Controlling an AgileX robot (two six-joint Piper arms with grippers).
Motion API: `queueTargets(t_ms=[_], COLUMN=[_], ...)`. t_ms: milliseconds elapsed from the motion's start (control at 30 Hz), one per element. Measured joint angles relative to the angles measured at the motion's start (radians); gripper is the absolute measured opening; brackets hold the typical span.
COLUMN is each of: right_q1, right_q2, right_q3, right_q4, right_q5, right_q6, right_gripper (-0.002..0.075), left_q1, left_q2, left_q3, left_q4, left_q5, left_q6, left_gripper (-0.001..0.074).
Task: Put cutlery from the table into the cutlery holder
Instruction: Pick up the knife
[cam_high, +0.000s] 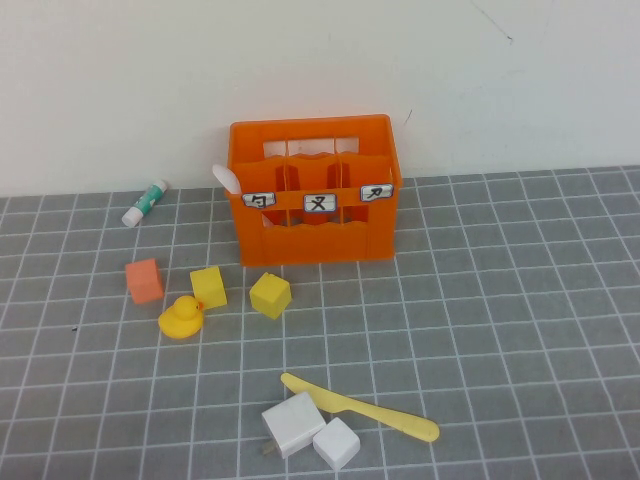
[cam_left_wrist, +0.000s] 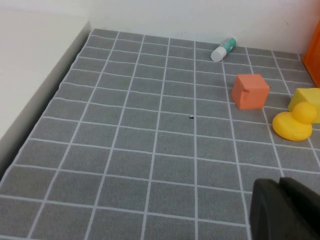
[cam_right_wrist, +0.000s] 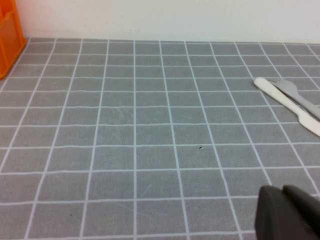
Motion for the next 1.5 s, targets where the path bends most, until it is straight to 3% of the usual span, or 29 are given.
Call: queueTargets(t_ms=[600,667,833,933,1333,1500], right_q1=[0.000,0.000,0.000,0.000,0.000,0.000], right_q2=[0.000,0.000,0.000,0.000,0.000,0.000], right_q3=[0.000,0.002,0.004,0.004,0.004,-0.060], right_q4=[0.014,0.109,0.554,0.614,0.497,0.523], right_q5=[-0.003,-0.026,-0.053,-0.060,-0.087,-0.060], right_q6=[0.009,0.066,0.249,0.270,0.155,-0.183], right_gripper=[-0.0003,-0.0003,-0.0003,-0.0003,-0.0003,-0.0003], left_q1=[0.002,0.003,0.003,0.003,0.005,0.005], left_q2=[0.000,0.000,0.000,0.000,0.000,0.000], left_q3=[0.000,0.000,0.000,0.000,0.000,0.000], left_q4=[-0.002,-0.002,-0.004,-0.004,-0.004,-0.004], left_q5=[0.000,0.000,0.000,0.000,0.000,0.000], left_q6=[-0.008,-0.008,-0.008,-0.008,-0.011,-0.011], left_gripper=[-0.0001,-0.0001,-0.0001,-0.0001,-0.0001,-0.0001])
